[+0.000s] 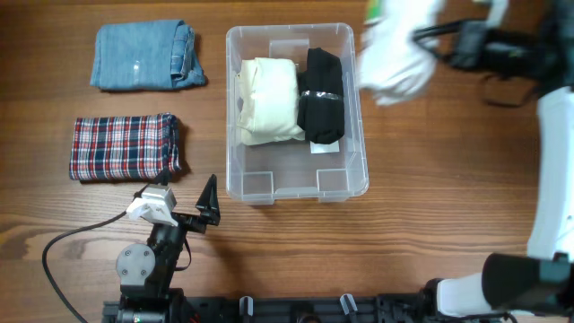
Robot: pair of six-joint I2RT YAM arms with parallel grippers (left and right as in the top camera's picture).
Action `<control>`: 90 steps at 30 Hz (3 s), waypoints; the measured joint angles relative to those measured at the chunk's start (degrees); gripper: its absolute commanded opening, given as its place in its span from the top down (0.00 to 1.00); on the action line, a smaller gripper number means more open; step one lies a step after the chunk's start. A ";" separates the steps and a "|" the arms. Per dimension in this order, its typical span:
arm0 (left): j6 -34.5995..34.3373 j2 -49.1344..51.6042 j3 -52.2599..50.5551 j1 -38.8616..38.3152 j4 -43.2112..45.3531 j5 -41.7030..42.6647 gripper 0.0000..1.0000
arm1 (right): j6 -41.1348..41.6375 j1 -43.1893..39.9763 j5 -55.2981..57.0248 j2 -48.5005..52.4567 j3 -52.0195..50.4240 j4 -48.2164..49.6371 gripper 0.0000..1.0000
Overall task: Pack container
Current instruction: 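Lift the white shirt and carry it left into the bin, then lower the white shirt into the bin's front right corner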
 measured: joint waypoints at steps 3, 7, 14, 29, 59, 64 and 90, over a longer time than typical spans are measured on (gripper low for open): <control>0.00 0.00 0.00 0.00 0.02 0.00 0.00 | 0.09 8.74 5.68 -0.26 0.00 -2.14 0.96; 0.00 0.00 0.00 0.00 0.02 0.00 0.00 | 1.20 18.32 13.46 0.26 -0.07 -3.15 0.96; 0.00 0.00 0.00 0.00 0.02 0.00 0.00 | 2.84 27.47 21.24 3.28 -0.83 -2.27 0.96; 0.00 0.00 0.00 0.00 0.02 0.00 0.00 | -26.12 29.51 31.58 13.11 -1.68 -12.31 0.96; 0.00 0.00 0.00 0.00 0.02 0.00 0.00 | -47.41 29.51 34.91 13.14 -1.68 -15.19 0.44; 0.00 0.00 0.00 0.00 0.02 0.00 0.00 | -39.26 29.51 40.83 13.14 -1.68 -7.50 0.56; 0.00 0.00 0.00 0.00 0.02 0.00 0.00 | -2.08 37.86 45.33 13.66 -8.96 -14.84 0.92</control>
